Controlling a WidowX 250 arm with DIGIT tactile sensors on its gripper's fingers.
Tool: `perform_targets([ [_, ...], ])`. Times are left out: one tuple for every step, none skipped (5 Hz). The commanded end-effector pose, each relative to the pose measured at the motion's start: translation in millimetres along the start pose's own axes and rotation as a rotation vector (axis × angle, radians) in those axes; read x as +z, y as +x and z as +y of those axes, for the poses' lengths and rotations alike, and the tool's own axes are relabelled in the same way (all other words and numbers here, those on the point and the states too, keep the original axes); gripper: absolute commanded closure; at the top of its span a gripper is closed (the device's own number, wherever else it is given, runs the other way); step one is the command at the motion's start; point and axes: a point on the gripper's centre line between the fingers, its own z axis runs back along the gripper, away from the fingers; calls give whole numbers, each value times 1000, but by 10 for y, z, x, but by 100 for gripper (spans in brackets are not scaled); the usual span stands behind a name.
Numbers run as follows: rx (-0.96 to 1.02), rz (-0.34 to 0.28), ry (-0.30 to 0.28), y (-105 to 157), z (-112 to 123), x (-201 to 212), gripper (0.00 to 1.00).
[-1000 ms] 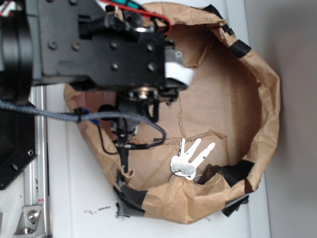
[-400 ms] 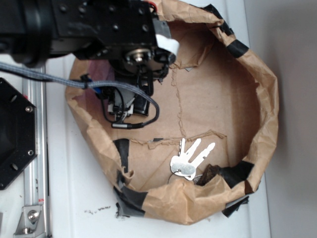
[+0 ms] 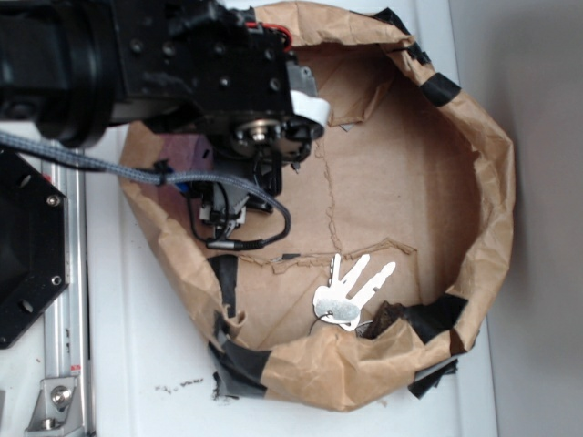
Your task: Grab the black box.
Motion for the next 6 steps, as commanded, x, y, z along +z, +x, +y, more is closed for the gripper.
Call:
perform_targets([
  [-3,-30,13,-6,18,46,0],
  [-11,-56,-2,-8,-55,55,0],
  [12,-78,-24,80,-57,-22,0],
  [11,-52,5,198,-61,-171,0],
  [-1,-34,-4,291,-104,-300,0],
  [-47,-20,-27,317,-306,-407,0],
])
